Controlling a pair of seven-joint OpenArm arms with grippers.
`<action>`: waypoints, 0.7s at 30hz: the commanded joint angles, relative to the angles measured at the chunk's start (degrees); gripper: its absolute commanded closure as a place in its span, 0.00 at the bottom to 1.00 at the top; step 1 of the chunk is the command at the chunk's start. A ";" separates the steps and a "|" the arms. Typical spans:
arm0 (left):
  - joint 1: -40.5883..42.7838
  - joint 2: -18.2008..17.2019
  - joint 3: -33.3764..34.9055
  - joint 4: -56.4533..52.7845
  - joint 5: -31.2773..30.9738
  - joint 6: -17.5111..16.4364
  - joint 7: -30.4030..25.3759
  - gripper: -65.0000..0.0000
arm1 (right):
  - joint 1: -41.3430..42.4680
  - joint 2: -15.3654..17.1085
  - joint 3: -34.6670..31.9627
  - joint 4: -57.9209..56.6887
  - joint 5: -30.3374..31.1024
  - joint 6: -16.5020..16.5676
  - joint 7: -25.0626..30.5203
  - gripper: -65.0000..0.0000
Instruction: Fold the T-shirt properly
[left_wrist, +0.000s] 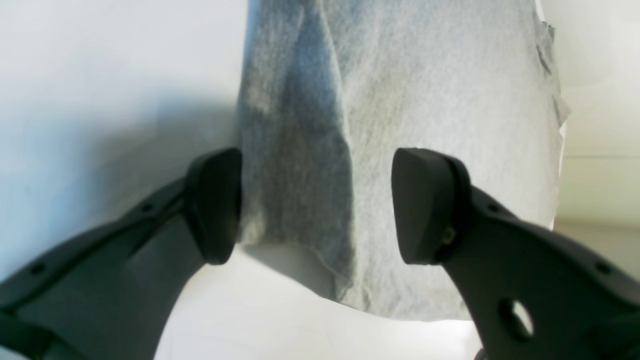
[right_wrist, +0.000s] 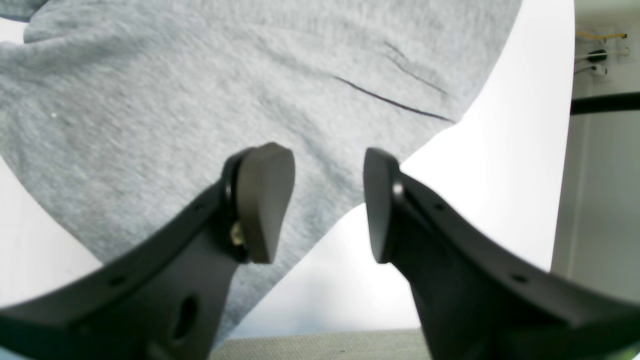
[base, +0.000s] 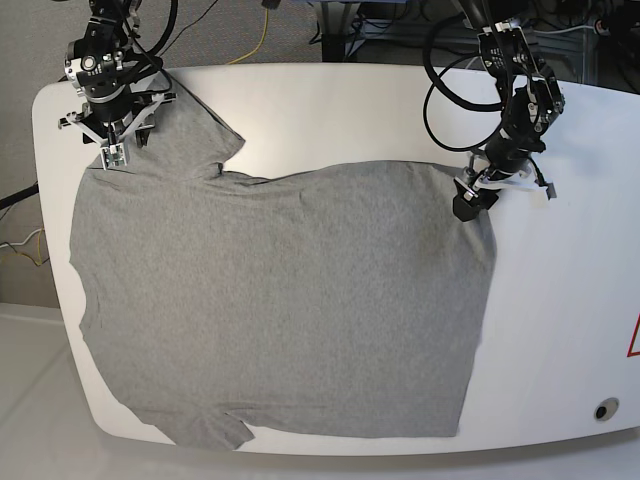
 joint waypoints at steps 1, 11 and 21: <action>-1.04 -0.33 0.08 -0.52 1.86 0.97 0.71 0.33 | 0.02 0.72 0.31 0.87 -0.01 -0.05 0.92 0.59; -4.38 -0.33 0.08 -8.26 6.96 0.88 0.71 0.33 | 0.02 0.64 0.31 0.87 -0.01 -0.05 0.92 0.59; -4.82 -0.25 0.08 -11.77 8.28 0.79 0.62 0.34 | 0.02 0.64 0.31 0.87 -0.01 -0.05 0.92 0.59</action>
